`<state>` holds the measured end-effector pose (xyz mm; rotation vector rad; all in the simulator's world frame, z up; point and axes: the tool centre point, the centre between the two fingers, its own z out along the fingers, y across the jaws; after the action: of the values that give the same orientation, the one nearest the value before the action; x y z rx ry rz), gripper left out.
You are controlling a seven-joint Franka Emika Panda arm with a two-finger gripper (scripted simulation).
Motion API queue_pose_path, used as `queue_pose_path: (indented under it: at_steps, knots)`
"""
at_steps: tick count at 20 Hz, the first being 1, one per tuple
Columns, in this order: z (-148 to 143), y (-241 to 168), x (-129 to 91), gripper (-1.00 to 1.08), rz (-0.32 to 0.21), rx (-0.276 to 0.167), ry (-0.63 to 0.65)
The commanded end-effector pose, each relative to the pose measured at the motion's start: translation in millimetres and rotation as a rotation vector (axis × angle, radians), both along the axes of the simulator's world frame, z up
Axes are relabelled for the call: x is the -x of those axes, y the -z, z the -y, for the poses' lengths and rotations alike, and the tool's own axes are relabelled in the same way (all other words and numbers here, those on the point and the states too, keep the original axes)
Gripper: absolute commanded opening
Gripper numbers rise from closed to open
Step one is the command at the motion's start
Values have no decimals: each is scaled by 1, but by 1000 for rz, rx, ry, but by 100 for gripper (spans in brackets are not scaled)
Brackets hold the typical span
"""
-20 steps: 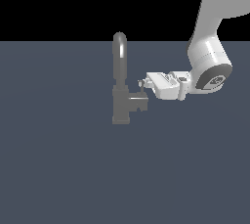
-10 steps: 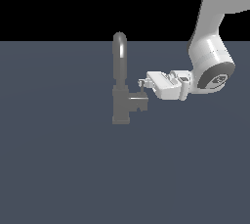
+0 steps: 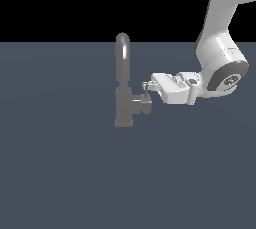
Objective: Turn on the faucet by rotating a designated handle.
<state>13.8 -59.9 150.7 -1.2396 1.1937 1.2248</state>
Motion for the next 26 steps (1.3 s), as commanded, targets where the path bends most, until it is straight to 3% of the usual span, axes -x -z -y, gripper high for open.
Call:
queue_pose_path:
  at_steps: [1,4,6,20,21,22,26]
  knots:
    - [1,-3,11,-100,-5,-6,-7]
    - [1,-5,20,-100,-5,-6,-7]
    - [0,-7,12,-100,7,-1,-3]
    - [3,24,68,-100,-5,-6,-7]
    - [3,24,68,-100,-5,-6,-7]
    - [2,8,53,-100,29,0,-7]
    - [2,35,63,-100,16,-2,-7]
